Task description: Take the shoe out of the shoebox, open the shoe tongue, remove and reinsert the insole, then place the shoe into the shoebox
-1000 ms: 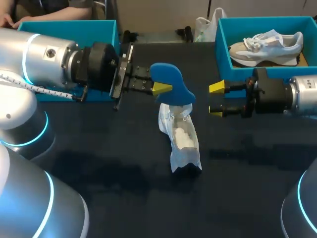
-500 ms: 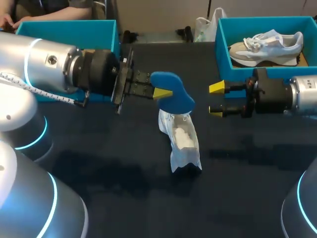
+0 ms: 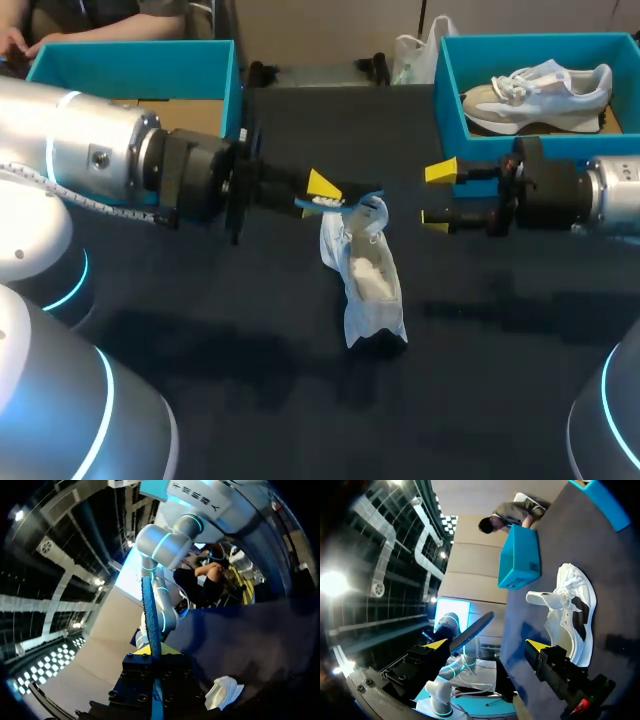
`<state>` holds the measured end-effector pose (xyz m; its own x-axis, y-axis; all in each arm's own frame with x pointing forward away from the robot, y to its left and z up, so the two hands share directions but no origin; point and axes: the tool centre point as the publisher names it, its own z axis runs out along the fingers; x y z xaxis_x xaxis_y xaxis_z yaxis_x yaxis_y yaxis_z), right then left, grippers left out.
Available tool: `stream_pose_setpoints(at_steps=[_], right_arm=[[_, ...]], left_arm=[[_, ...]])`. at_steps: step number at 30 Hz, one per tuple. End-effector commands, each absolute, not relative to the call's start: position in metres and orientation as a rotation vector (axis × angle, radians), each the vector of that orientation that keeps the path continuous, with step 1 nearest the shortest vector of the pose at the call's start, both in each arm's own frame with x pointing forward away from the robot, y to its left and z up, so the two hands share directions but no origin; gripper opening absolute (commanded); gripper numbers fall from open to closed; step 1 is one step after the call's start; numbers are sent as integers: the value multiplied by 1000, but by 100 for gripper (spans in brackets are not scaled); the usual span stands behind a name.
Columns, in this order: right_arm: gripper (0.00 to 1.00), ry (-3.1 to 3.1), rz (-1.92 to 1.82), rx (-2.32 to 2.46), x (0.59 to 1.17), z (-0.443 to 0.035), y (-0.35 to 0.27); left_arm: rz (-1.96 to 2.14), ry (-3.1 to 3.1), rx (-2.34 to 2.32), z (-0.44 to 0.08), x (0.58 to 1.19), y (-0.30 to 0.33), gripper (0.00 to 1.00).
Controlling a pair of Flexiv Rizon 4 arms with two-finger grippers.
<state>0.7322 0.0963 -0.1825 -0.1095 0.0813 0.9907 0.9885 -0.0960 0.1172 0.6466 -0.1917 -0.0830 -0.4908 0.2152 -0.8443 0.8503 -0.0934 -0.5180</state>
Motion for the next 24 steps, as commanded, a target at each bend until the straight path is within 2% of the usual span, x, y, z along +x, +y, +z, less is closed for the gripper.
stream_pose_setpoints(at_steps=[1,11,24], right_arm=[[100,-1272,-1322,-1295,732,-183,97],[100,-1201,-1271,-1322,729,-174,102],[100,-1198,-1199,-1311,726,-162,116]], left_arm=[[-1367,1505,1293,-99,646,-189,0],[-1061,1237,1342,-129,659,-190,0],[-937,1115,1384,-143,667,-206,0]])
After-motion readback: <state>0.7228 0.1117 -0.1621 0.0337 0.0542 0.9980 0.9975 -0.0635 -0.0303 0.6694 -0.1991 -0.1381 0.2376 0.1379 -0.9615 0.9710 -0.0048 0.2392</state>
